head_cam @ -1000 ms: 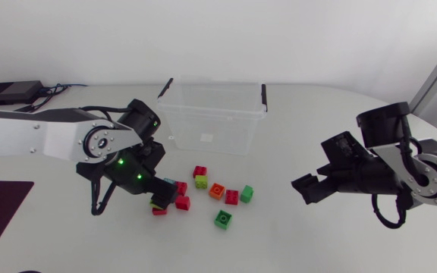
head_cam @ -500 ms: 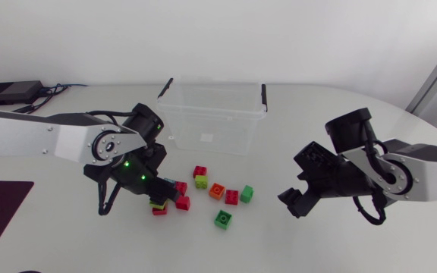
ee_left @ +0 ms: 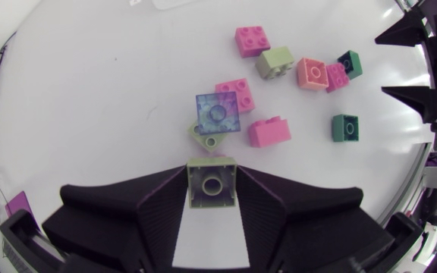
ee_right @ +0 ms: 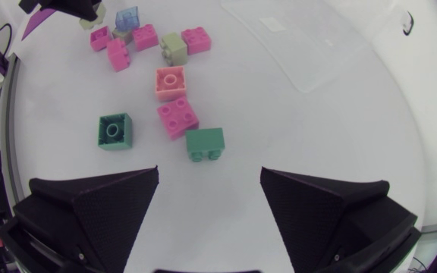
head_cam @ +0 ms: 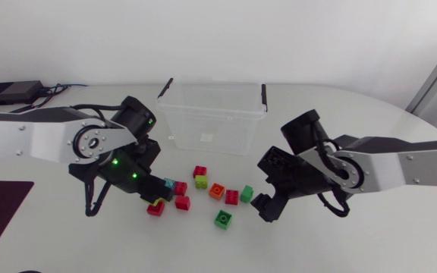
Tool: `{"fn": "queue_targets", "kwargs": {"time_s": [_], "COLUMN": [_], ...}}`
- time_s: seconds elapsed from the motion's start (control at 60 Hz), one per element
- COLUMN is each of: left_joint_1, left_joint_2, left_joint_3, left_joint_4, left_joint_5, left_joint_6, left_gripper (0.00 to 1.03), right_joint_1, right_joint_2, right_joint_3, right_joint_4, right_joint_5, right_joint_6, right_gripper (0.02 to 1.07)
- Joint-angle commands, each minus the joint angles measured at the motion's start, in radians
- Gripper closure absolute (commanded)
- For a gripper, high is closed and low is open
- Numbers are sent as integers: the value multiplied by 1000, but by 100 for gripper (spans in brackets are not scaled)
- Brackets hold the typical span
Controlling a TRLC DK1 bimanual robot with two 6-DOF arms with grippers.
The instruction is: Pick up the duplo bricks and place them in the container
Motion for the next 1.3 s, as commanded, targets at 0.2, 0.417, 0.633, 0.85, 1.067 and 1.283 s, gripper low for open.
{"fn": "queue_targets", "kwargs": {"time_s": [0.2,0.417,0.633,0.85,1.067,1.283], "left_joint_1": [62,116,145,131,125,117], "left_joint_2": [-139,-199,-203,-124,44,208], "left_joint_3": [75,121,142,199,339,434], "left_joint_4": [-22,70,222,367,459,556], "left_joint_5": [50,94,142,158,157,157], "left_joint_6": [50,56,34,7,-5,-2], "left_gripper": [66,66,66,65,65,64], "right_joint_1": [73,82,79,79,64,44], "right_joint_2": [153,218,265,199,79,-13], "right_joint_3": [65,94,111,88,108,172], "right_joint_4": [52,84,92,58,-14,-103], "right_joint_5": [58,72,72,72,72,72], "right_joint_6": [-5,-7,-16,-18,-19,-19], "right_gripper": [13,28,62,74,74,74]}}
